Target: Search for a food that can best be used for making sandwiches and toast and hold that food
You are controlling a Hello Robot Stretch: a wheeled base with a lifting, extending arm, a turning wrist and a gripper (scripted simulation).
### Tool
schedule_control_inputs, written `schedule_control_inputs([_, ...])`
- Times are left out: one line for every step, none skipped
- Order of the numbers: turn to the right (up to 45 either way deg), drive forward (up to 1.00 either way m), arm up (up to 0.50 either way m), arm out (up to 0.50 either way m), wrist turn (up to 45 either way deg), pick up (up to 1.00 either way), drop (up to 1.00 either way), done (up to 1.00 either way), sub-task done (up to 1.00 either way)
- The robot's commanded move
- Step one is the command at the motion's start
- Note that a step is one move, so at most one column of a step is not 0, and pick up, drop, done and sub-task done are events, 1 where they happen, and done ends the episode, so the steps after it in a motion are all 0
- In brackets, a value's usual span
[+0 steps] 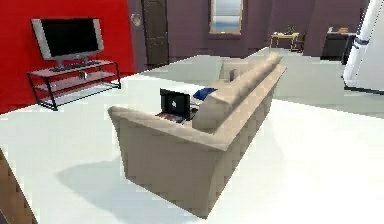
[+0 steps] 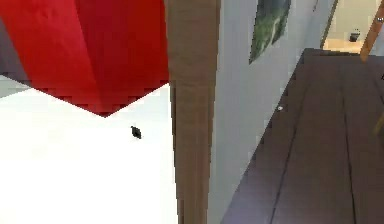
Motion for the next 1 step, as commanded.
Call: schedule_control_inputs([30.0, 0.00, 0.00, 0.00, 0.0, 0.00, 0.00, 0.00, 0.00])
